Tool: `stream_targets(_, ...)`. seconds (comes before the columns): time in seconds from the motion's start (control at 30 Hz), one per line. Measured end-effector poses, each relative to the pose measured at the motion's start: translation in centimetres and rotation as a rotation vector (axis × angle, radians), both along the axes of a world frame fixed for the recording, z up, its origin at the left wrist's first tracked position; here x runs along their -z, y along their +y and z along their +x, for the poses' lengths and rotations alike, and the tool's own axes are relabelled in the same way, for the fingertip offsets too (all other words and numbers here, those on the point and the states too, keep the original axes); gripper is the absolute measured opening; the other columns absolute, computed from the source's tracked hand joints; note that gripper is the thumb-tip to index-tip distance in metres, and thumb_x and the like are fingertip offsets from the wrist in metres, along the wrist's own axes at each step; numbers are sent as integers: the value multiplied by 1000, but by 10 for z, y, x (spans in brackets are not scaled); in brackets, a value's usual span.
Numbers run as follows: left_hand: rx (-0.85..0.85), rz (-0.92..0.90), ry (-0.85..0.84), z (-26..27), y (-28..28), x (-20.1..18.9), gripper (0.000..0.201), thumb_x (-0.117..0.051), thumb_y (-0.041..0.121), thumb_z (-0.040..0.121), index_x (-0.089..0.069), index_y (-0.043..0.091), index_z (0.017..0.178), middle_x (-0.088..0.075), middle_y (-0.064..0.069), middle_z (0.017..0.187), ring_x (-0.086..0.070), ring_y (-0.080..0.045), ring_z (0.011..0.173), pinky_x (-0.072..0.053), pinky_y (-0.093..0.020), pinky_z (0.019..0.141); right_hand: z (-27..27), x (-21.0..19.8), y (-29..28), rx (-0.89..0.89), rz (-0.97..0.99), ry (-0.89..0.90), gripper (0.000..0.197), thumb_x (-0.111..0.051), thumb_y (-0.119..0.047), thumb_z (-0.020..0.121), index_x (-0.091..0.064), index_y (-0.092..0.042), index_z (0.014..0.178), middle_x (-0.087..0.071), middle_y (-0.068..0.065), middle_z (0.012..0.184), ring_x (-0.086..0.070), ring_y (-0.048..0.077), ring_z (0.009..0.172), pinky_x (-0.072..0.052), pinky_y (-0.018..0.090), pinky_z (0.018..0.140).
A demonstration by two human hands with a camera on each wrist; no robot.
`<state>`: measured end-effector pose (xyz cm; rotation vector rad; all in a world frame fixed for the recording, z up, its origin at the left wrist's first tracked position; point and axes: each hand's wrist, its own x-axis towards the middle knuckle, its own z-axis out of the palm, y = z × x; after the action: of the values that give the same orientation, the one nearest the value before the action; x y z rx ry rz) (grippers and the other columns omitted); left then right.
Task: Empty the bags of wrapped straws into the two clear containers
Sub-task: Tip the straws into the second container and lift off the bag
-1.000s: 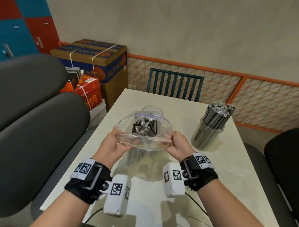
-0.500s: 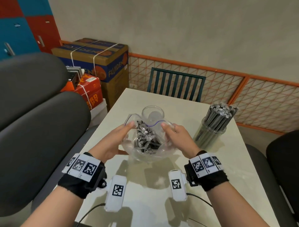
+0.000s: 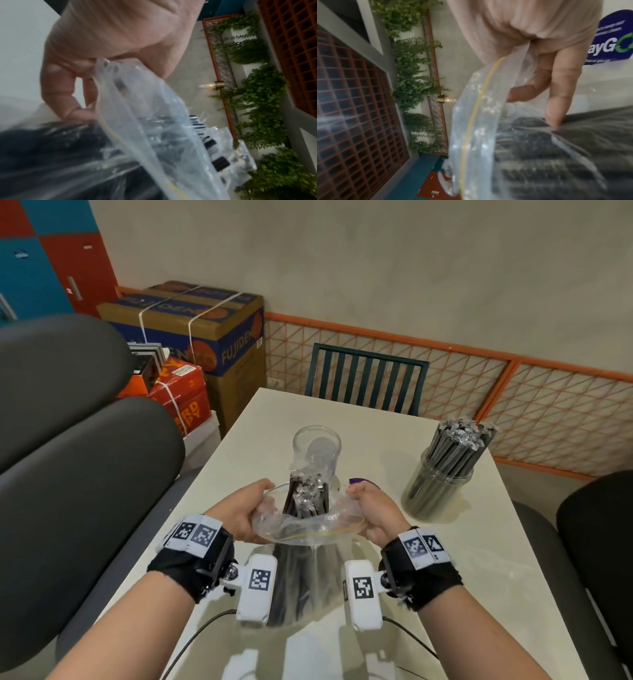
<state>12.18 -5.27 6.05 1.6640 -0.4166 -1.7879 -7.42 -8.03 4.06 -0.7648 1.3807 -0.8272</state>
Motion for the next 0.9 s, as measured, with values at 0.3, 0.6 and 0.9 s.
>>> stream_targets(0.3,234,-68,-189,8,27,11,42,-47,44,93,-48,9,114,-49,-13,101,-57,-28,77,-54,-32,48,-5,-1,7,5,-59,-355,37,-74,-17,75,-56,-4,105,-70,8,85,-68,25,76,-57,35,65)
stream_targets(0.6,-388,-139,594,2,29,25,34,-20,-12,93,-48,-5,111,-63,-35,90,-66,-44,81,-53,-56,69,-4,-1,32,-430,-137,175,71,-53,3,85,-23,-27,142,-49,3,119,-58,22,96,-57,34,65)
stream_targets(0.9,-221,-234,557,-7,39,26,22,-46,24,74,-64,11,75,-61,-10,79,-59,-28,77,-49,-42,78,5,7,34,-61,119,-325,31,-41,13,66,-57,12,93,-57,27,105,-55,45,107,-34,66,102)
